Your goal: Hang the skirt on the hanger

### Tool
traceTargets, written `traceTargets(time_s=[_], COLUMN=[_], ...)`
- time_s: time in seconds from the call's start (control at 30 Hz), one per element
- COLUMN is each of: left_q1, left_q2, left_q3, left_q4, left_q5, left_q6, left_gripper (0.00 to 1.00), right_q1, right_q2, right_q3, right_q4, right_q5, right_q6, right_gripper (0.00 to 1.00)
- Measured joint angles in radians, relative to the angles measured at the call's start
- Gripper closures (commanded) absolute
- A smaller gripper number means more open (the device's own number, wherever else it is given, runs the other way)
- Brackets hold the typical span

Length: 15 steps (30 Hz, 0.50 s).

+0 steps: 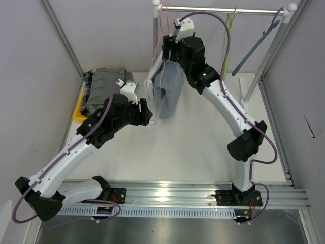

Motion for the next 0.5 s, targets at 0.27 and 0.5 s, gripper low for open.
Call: traceTargets(time_s=[0.27, 0.5], left_q1=[0.008, 0.113], left_q2=[0.011, 0.019], left_q3=[0.063, 0.135], left_q4=[-0.002, -0.014], left_q5=[-0.03, -0.138], left_q6=[-0.003, -0.047], left_gripper=[0.3, 0.27], right_q1=[-0.053, -0.157], right_q2=[-0.364, -0.626], right_q3=[-0.332, -0.608], right_q4=[0.018, 0.021], right_q5=[-0.045, -0.131], right_q6=[0.101, 0.232], right_gripper=[0.12, 0.13])
